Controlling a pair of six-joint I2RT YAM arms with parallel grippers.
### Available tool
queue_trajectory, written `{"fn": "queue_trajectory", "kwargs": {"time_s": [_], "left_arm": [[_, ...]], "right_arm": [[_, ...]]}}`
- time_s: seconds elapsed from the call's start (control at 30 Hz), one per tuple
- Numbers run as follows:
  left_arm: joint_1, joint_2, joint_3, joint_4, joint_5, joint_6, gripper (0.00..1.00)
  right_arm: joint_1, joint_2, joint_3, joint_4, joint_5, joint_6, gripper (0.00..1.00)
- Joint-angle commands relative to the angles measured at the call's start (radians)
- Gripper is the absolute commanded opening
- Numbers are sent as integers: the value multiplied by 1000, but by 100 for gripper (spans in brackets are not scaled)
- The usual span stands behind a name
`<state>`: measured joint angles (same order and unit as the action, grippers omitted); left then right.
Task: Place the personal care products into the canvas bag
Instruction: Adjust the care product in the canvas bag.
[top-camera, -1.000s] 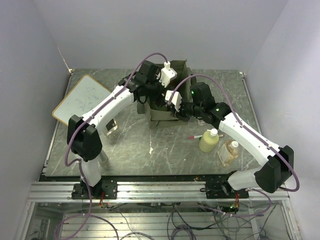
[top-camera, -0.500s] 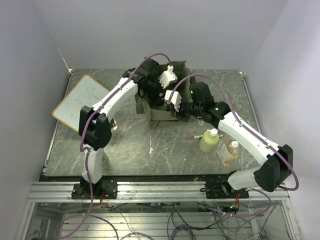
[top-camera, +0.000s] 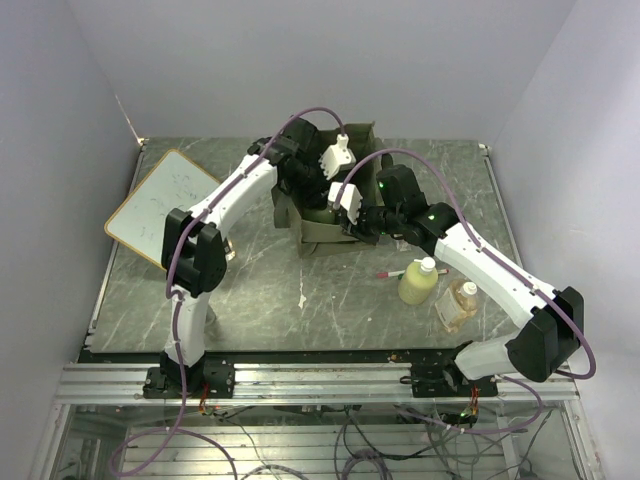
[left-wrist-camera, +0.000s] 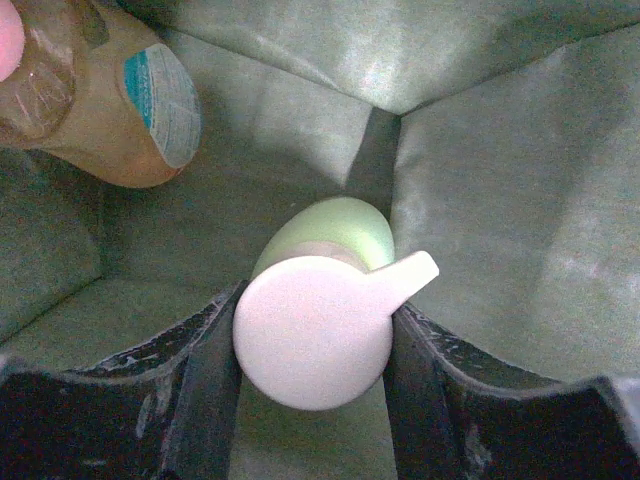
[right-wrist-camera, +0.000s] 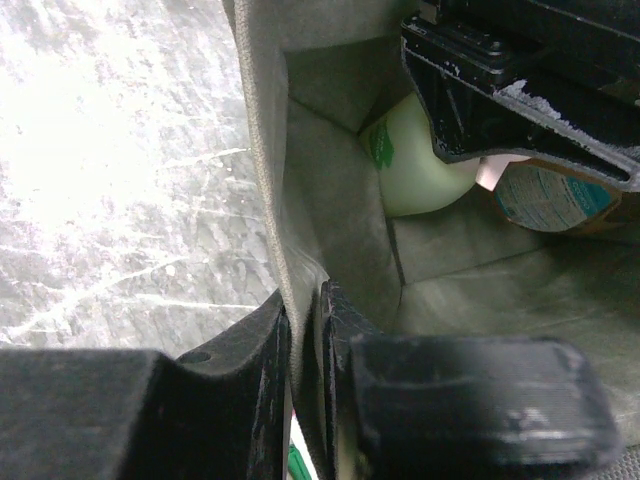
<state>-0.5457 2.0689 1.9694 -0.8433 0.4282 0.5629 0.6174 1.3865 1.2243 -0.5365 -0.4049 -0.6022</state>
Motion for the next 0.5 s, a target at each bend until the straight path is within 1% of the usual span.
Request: {"fn": "queue_trajectory", "kwargs": {"time_s": [0.0, 0.17, 0.3, 0.37, 0.47], "left_arm": [[4, -28, -11, 42, 33, 9, 53], [6, -28, 13, 68, 4, 9, 27], [7, -46, 2, 127, -23, -22, 12], [9, -65, -26, 177, -51, -37, 7], [10, -87, -60, 251, -103, -58, 7]], "right_arm": [[7, 9, 2, -5, 6, 18, 13], [7, 16, 5, -2, 13, 15, 13], [8, 17, 5, -6, 23, 16, 12], [6, 14, 1, -6, 23, 16, 12], [6, 2, -7, -4, 32, 15, 11]]}}
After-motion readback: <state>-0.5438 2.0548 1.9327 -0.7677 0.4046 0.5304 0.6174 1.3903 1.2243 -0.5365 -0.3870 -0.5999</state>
